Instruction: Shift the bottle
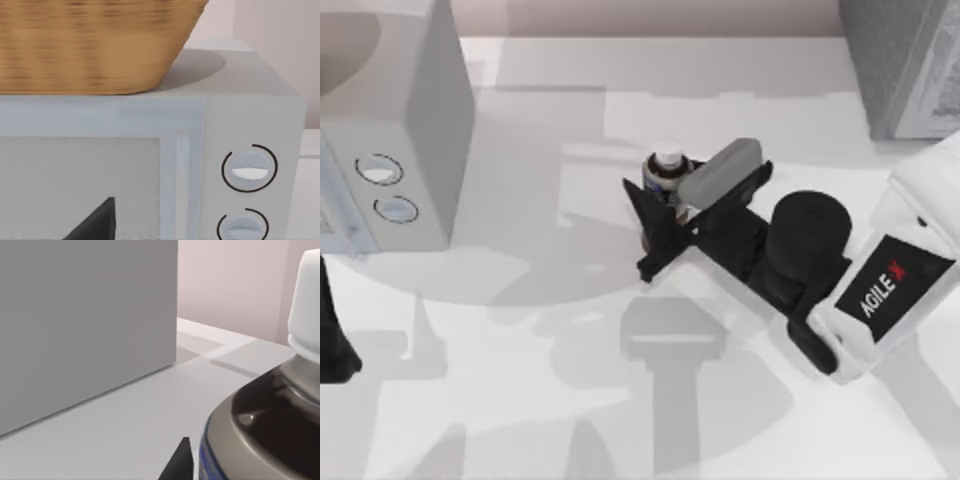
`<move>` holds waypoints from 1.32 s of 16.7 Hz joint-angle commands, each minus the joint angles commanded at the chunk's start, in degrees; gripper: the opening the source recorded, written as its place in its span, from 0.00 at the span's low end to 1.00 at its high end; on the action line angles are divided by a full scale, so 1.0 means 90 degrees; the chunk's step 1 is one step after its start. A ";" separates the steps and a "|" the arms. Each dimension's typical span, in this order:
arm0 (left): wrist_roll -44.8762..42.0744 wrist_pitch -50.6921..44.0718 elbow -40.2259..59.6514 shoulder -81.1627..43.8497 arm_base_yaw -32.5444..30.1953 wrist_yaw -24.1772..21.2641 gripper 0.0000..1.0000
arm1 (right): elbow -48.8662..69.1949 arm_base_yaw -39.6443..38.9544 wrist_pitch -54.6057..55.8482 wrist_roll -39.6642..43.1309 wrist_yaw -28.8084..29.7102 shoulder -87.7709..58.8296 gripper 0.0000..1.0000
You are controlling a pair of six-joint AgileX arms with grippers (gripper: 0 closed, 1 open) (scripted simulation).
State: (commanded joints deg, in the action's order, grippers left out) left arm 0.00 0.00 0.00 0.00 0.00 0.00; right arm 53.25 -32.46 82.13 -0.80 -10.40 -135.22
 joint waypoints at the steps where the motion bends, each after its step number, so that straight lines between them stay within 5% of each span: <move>1: 0.0000 0.0000 0.0000 0.0000 0.0000 0.0000 1.00 | 0.0000 0.0000 0.0000 0.0000 0.0000 0.0000 0.00; 7: 0.0000 0.0000 0.0000 0.0000 0.0000 0.0000 1.00 | -0.0025 0.0099 0.0023 -0.0016 -0.0086 0.0028 0.00; 10: 0.0000 0.0000 0.0000 0.0000 0.0000 0.0000 1.00 | -0.0198 0.0702 0.0123 -0.0051 -0.0702 0.0150 0.00; 22: 0.0000 0.0000 0.0000 0.0000 0.0000 0.0000 1.00 | -0.1871 0.5972 0.0339 -0.0093 -0.5934 0.1587 0.00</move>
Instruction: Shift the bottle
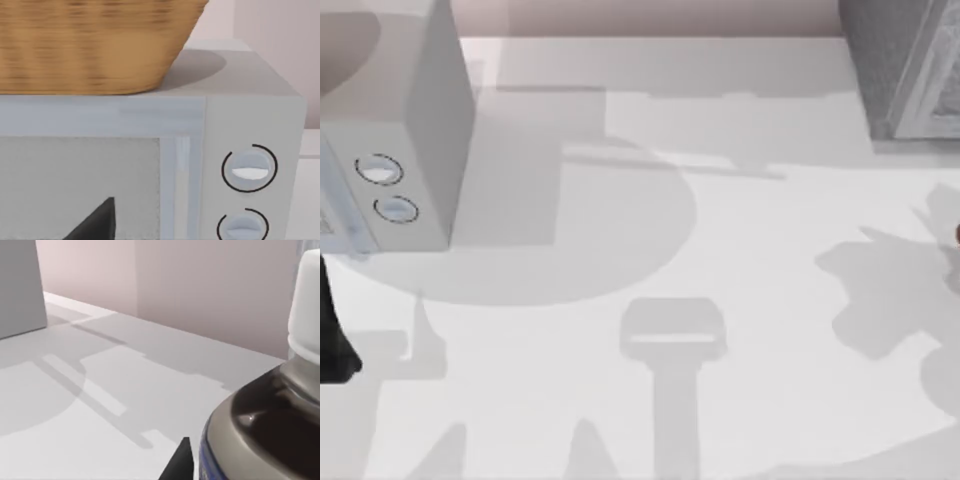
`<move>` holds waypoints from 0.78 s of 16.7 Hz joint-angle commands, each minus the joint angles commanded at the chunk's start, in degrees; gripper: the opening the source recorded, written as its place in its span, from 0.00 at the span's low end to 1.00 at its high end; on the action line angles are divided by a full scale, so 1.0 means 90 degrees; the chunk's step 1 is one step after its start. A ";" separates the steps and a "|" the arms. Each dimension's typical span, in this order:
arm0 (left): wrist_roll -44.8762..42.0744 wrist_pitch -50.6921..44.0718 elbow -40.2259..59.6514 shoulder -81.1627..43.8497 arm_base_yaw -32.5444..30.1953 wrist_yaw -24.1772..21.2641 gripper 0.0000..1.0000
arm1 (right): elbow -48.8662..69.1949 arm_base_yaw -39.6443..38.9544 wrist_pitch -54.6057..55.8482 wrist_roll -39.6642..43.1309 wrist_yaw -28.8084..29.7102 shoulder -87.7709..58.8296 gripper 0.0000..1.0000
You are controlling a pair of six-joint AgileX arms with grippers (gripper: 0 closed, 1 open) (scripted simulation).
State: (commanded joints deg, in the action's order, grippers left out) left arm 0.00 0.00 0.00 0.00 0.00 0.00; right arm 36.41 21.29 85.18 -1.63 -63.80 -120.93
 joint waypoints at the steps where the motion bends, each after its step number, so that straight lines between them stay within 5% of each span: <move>1: 0.0000 0.0000 0.0000 0.0000 0.0000 0.0000 1.00 | -0.0100 0.0257 0.0003 0.0001 -0.0255 0.0122 0.00; 7: 0.0000 0.0000 0.0000 0.0000 0.0000 0.0000 1.00 | -0.0249 0.0605 0.0000 0.0002 -0.0599 0.0321 0.00; 13: 0.0000 0.0000 0.0000 0.0000 0.0000 0.0000 1.00 | 0.0034 0.0226 0.0244 0.0029 -0.0228 -0.0234 0.00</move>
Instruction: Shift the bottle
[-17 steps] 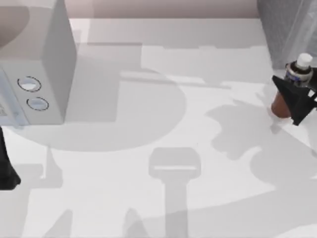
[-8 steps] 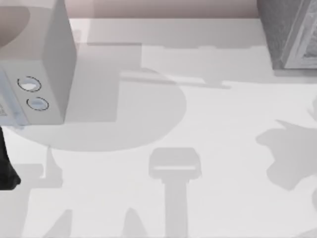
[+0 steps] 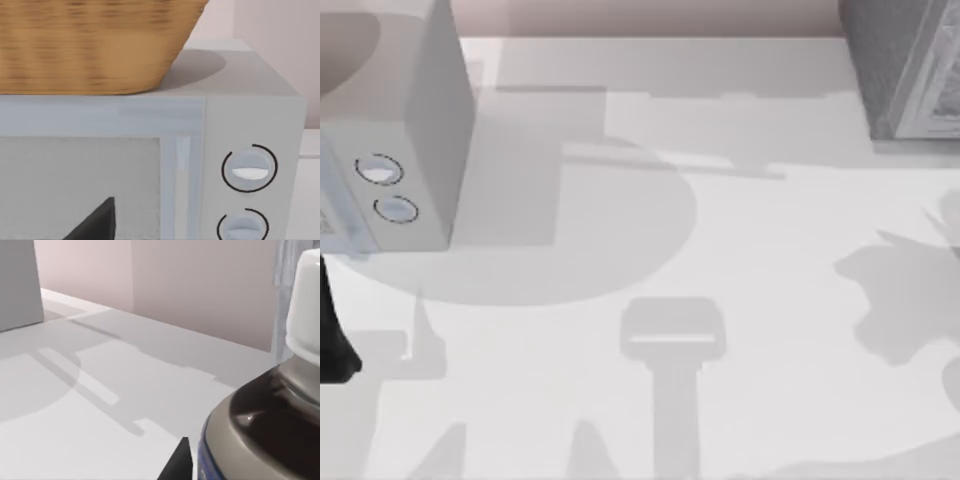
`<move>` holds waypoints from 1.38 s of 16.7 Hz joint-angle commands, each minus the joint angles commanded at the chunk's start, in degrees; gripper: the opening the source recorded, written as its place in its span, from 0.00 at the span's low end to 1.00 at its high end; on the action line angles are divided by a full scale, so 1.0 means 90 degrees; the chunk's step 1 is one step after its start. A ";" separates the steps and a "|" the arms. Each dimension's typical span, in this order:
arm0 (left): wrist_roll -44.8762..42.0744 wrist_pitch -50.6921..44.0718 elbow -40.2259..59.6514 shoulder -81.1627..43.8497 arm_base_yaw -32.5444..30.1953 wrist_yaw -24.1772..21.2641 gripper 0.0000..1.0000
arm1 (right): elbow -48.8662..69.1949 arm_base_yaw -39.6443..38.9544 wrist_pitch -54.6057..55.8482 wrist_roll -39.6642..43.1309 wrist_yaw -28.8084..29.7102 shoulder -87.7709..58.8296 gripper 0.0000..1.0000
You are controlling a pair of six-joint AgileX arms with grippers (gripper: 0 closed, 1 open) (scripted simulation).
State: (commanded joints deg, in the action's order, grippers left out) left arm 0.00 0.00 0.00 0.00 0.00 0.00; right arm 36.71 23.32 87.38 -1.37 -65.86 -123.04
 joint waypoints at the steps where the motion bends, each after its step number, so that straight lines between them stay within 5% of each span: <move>1: 0.0000 0.0000 0.0000 0.0000 0.0000 0.0000 1.00 | 0.0061 -0.0079 0.0057 0.0010 0.0082 -0.0110 0.00; 10: 0.0000 0.0000 0.0000 0.0000 0.0000 0.0000 1.00 | 0.0392 -0.0571 0.0357 0.0042 0.0596 -0.0796 0.00; 23: 0.0000 0.0000 0.0000 0.0000 0.0000 0.0000 1.00 | 0.0392 -0.0571 0.0357 0.0042 0.0596 -0.0796 0.98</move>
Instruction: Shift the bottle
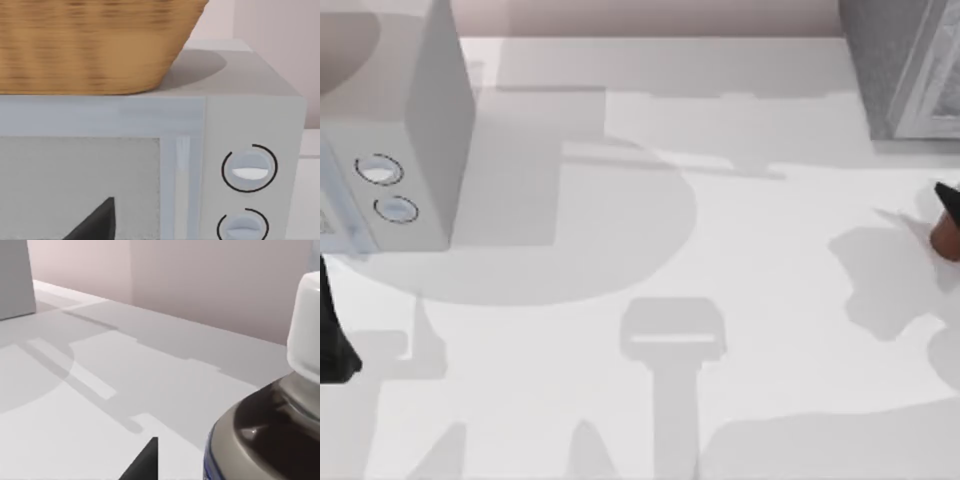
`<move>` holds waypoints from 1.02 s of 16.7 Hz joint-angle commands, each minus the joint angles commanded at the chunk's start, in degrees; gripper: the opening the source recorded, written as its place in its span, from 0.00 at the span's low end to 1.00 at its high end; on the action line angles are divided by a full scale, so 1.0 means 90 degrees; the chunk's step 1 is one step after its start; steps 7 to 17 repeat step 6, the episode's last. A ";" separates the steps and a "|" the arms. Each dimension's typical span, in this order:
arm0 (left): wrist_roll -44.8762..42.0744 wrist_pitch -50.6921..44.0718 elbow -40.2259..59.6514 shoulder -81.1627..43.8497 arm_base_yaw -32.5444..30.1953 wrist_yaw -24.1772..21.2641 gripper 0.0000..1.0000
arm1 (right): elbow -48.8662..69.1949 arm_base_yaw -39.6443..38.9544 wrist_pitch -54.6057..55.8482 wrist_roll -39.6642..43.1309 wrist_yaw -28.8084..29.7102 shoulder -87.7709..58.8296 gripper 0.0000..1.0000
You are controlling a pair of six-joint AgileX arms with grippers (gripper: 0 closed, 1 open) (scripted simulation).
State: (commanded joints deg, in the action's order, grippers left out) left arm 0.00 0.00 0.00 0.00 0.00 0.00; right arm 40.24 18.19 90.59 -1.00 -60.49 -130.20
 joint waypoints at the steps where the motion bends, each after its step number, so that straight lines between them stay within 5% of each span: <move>1: 0.0000 0.0000 0.0000 0.0000 0.0000 0.0000 1.00 | 0.0000 0.0000 0.0000 0.0000 0.0000 0.0000 1.00; 17: 0.0000 0.0000 0.0000 0.0000 0.0000 0.0000 1.00 | 0.0000 0.0000 0.0000 0.0000 0.0000 0.0000 1.00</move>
